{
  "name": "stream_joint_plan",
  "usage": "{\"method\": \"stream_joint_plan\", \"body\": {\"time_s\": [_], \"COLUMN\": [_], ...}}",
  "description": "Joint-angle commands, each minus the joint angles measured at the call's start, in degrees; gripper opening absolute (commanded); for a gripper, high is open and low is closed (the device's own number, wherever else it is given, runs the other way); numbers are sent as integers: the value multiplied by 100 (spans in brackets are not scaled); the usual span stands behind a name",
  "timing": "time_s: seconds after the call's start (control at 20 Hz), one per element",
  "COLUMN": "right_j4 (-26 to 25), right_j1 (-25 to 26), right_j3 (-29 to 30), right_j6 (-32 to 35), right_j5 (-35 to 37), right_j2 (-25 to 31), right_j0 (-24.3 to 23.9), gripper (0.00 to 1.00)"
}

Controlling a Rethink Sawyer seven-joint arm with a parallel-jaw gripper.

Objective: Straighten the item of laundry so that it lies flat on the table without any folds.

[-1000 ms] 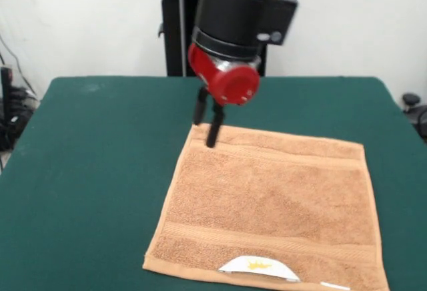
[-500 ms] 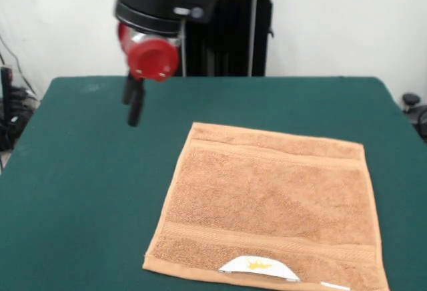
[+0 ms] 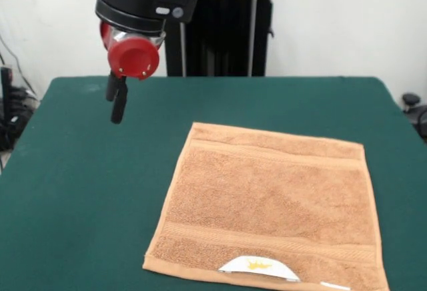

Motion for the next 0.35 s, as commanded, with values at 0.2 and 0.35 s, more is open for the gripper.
{"method": "stream_joint_plan", "body": {"time_s": [0.2, 0.35], "right_j4": [-247, -264], "right_j1": [172, 187], "right_j3": [267, 239], "right_j6": [-202, -173], "right_j5": [567, 602], "right_j2": [873, 900], "right_j0": [100, 87], "gripper": [100, 100]}}
